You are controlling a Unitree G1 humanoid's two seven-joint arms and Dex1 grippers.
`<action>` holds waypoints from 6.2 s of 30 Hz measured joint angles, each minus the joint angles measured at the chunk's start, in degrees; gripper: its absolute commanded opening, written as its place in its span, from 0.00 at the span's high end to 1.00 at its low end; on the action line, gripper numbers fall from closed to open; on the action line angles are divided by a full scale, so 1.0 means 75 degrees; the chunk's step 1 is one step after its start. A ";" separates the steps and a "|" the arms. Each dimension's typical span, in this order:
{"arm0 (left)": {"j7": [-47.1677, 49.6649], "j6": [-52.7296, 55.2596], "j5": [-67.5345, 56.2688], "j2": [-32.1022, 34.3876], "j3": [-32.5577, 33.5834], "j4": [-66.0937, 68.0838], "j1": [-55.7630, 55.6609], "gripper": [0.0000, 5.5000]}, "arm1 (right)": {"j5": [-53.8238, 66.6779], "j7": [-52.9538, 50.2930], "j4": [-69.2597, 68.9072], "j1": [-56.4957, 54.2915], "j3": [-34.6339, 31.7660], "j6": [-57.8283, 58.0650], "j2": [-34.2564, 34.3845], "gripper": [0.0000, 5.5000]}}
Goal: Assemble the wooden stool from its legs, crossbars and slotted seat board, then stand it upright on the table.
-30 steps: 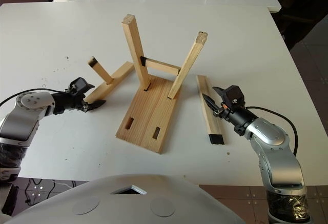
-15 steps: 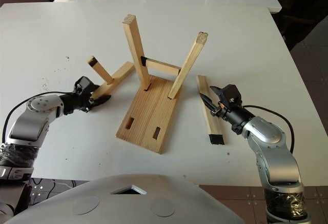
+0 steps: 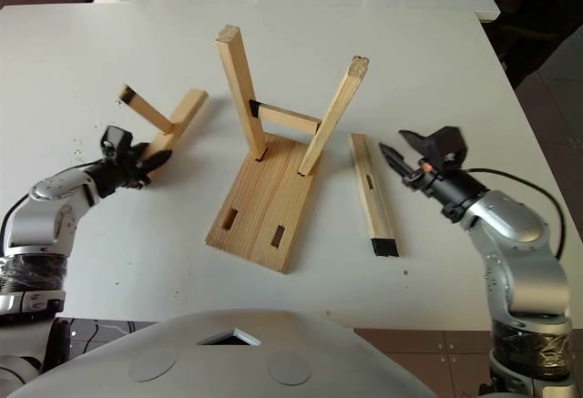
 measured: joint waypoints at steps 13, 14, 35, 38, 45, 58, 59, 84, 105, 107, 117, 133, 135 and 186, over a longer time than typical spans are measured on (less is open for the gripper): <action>0.1080 0.2173 -0.5637 -0.0362 0.1484 -0.4014 -0.2432 0.63 | 0.5280 0.0367 0.1150 -0.4831 -0.1212 0.2425 -0.0997 0.55; 0.1189 0.2221 -0.5818 -0.0528 0.1246 -0.4106 -0.2632 0.63 | 0.5561 0.0366 0.1122 -0.5142 -0.1004 0.2575 -0.0995 0.53; 0.0695 0.2446 -0.6380 -0.1093 -0.0937 -0.4597 -0.3041 0.63 | 0.6471 0.1697 0.1345 -0.6632 0.1169 0.4109 -0.1423 0.44; 0.0424 0.2405 -0.6508 -0.1000 -0.1001 -0.4748 -0.2786 0.63 | 0.6786 0.1810 0.1391 -0.6676 0.1164 0.4341 -0.1480 0.44; -0.0057 0.2289 -0.6320 -0.0881 -0.1317 -0.4625 -0.2581 0.63 | 0.7638 0.1791 0.1390 -0.6884 0.1046 0.4551 -0.1503 0.44; -0.0290 0.2268 -0.5784 -0.0857 -0.1657 -0.4486 -0.2427 0.63 | 0.6720 0.2190 0.1029 -0.6876 0.1589 0.4345 -0.1622 0.44; -0.0287 0.2272 -0.5783 -0.0857 -0.1657 -0.4486 -0.2440 0.63 | 0.6607 0.2279 0.0981 -0.6835 0.1671 0.4289 -0.1622 0.44; 0.0417 0.2296 -0.5054 -0.0921 -0.1961 -0.4308 -0.2441 0.33 | 0.6263 0.1923 0.1068 -0.6685 0.1399 0.3988 -0.1348 0.63; -0.2769 -0.1167 -0.0442 0.2268 -0.2204 -0.4116 0.2992 0.33 | 0.4949 0.1732 -0.2219 -0.1733 0.0739 0.3145 -0.2180 0.63; -0.2912 -0.1410 -0.0214 0.2225 -0.2463 -0.3843 0.2949 0.33 | 0.4306 0.1708 -0.2358 -0.1224 0.1163 0.2680 -0.1972 0.63; -0.3256 -0.2022 0.0068 0.2211 -0.2706 -0.3301 0.2483 0.33 | 0.2314 0.1349 -0.2603 -0.0083 0.2470 0.1095 -0.1291 0.63; -0.3171 -0.1666 0.0073 0.1942 -0.2857 -0.3352 0.2238 0.33 | 0.1792 0.1306 -0.2850 0.0562 0.2944 0.0416 -0.1268 0.63; -0.3111 -0.1602 0.0074 0.1902 -0.2859 -0.3352 0.2198 0.33 | 0.1633 0.1351 -0.2802 0.0562 0.3034 0.0319 -0.1296 0.63; -0.2832 -0.0894 -0.0111 0.1334 -0.2981 -0.3641 0.1977 0.33 | -0.1236 0.3664 0.0670 -0.0775 0.2695 -0.2585 -0.2610 0.42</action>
